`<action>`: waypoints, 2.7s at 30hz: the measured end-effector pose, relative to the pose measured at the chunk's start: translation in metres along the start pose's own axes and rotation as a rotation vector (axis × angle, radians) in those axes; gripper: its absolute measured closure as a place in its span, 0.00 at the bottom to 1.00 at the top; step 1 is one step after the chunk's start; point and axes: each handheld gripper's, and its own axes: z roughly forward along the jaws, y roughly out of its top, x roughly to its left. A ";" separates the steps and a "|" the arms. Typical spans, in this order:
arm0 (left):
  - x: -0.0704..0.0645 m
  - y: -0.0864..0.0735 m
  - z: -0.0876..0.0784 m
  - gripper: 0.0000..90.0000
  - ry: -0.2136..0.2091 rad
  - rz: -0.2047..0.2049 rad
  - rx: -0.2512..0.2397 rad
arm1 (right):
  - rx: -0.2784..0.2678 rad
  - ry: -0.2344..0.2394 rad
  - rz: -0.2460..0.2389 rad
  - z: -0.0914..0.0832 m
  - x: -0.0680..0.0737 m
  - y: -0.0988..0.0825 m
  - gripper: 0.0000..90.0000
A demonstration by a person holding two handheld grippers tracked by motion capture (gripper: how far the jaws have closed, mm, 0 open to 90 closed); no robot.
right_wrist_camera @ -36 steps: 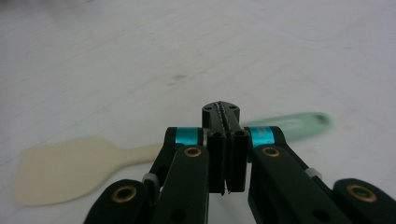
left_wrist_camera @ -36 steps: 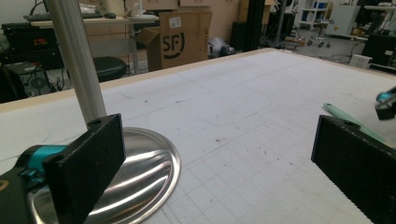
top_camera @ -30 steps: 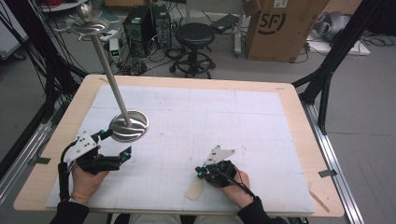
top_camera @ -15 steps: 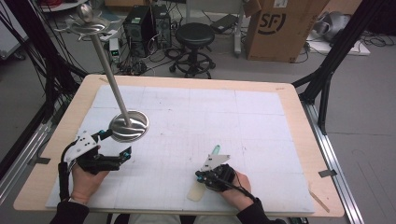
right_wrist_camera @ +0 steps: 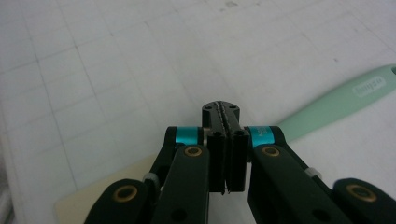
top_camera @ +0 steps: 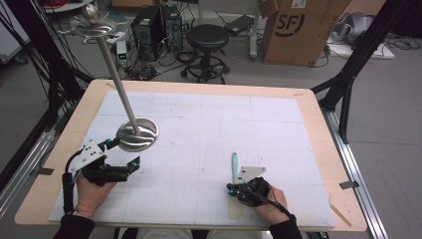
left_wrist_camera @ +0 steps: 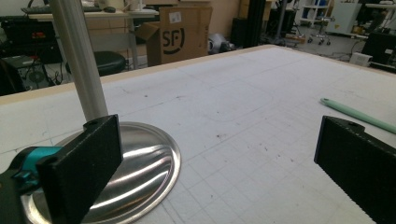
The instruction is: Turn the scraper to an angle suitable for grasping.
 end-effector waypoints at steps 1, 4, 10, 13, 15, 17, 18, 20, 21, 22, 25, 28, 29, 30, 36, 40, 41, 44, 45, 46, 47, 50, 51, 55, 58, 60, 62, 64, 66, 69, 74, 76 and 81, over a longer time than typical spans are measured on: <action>0.000 0.000 0.000 0.02 -0.001 0.000 0.000 | 0.000 0.000 0.000 0.000 0.000 0.000 0.99; 0.000 0.000 0.001 0.02 0.002 -0.002 0.001 | -0.009 0.009 0.018 -0.002 -0.005 -0.003 1.00; 0.000 0.000 0.001 0.02 0.002 -0.003 0.000 | -0.066 -0.120 0.108 -0.015 -0.028 -0.011 0.99; 0.000 -0.001 0.002 0.02 0.001 -0.002 0.006 | -0.059 -0.179 0.192 -0.017 -0.044 -0.022 0.99; 0.000 -0.001 0.002 0.02 0.001 -0.001 0.006 | -0.046 -0.185 0.220 -0.014 -0.049 -0.026 0.99; 0.000 -0.001 0.002 0.02 0.002 -0.001 0.006 | -0.055 -0.182 0.233 -0.012 -0.050 -0.025 0.99; 0.000 -0.001 0.002 0.02 0.002 -0.003 0.006 | -0.052 -0.186 0.229 -0.011 -0.051 -0.023 0.99; 0.000 -0.001 0.002 0.02 0.001 -0.001 0.008 | -0.053 -0.187 0.234 -0.006 -0.051 -0.019 0.99; 0.000 -0.001 0.003 0.02 0.000 0.001 0.009 | -0.052 -0.187 0.237 -0.005 -0.051 -0.018 0.99; 0.000 -0.001 0.003 0.02 -0.001 0.000 0.011 | -0.053 -0.187 0.237 -0.003 -0.051 -0.016 0.99; 0.000 -0.001 0.003 0.02 0.000 0.000 0.011 | -0.061 -0.178 0.219 0.005 -0.048 -0.007 0.99; 0.000 -0.001 0.003 0.02 0.000 0.001 0.010 | -0.065 -0.159 0.215 0.010 -0.047 -0.002 0.99; 0.000 -0.001 0.003 0.02 0.001 0.002 0.011 | -0.059 -0.143 0.209 0.015 -0.044 0.004 0.99; 0.000 -0.001 0.003 0.02 0.001 0.004 0.014 | -0.059 -0.143 0.209 0.015 -0.044 0.004 0.99; 0.000 -0.001 0.003 0.02 0.002 0.004 0.012 | -0.048 -0.095 0.134 0.027 -0.029 0.021 0.99; 0.000 -0.001 0.003 0.02 0.002 0.004 0.016 | -0.051 -0.058 0.099 0.032 -0.021 0.027 0.99; 0.000 -0.001 0.004 0.02 0.002 0.004 0.015 | -0.053 -0.042 0.096 0.033 -0.020 0.028 0.99; -0.001 -0.002 0.004 0.02 -0.014 0.000 0.012 | -0.068 0.026 0.095 0.037 -0.018 0.030 0.99; -0.001 -0.002 0.004 0.02 -0.013 0.001 0.011 | -0.067 0.036 0.101 0.037 -0.018 0.031 0.99; -0.001 -0.002 0.004 0.02 -0.014 0.001 0.010 | -0.066 0.046 0.100 0.038 -0.018 0.032 0.99; 0.000 -0.001 0.004 0.02 -0.012 0.002 0.010 | -0.068 0.053 0.095 0.038 -0.016 0.032 0.99; 0.000 -0.001 0.003 0.02 -0.008 -0.001 0.009 | -0.062 0.067 0.072 0.039 -0.012 0.035 0.99; 0.000 -0.001 0.003 0.02 -0.008 -0.001 0.008 | -0.062 0.075 0.057 0.040 -0.010 0.036 0.99; 0.000 -0.001 0.004 0.02 -0.009 -0.002 0.011 | -0.054 0.111 0.006 0.043 0.000 0.042 0.99; 0.000 -0.001 0.004 0.02 -0.008 -0.001 0.009 | -0.047 0.138 -0.042 0.045 0.007 0.046 0.99; 0.000 -0.001 0.004 0.02 -0.008 -0.001 0.010 | -0.040 0.156 -0.069 0.047 0.014 0.048 0.99; 0.000 -0.001 0.004 0.02 -0.009 -0.001 0.010 | -0.034 0.167 -0.086 0.047 0.017 0.050 0.99; 0.000 -0.001 0.004 0.02 -0.010 -0.002 0.012 | -0.034 0.195 -0.113 0.048 0.023 0.051 0.99; 0.000 -0.001 0.004 0.02 -0.011 -0.001 0.011 | -0.029 0.205 -0.129 0.048 0.027 0.054 1.00; 0.000 -0.002 0.004 0.02 -0.008 -0.005 0.009 | -0.022 0.225 -0.163 0.051 0.036 0.057 1.00; 0.000 -0.001 0.004 0.02 -0.010 -0.003 0.009 | -0.012 0.215 -0.167 0.050 0.038 0.059 1.00; 0.000 -0.001 0.003 0.02 -0.010 -0.003 0.010 | -0.044 0.215 -0.174 0.048 0.037 0.058 0.99; 0.001 -0.002 0.004 0.02 -0.012 -0.005 0.013 | -0.150 0.169 -0.121 0.028 0.028 0.054 0.83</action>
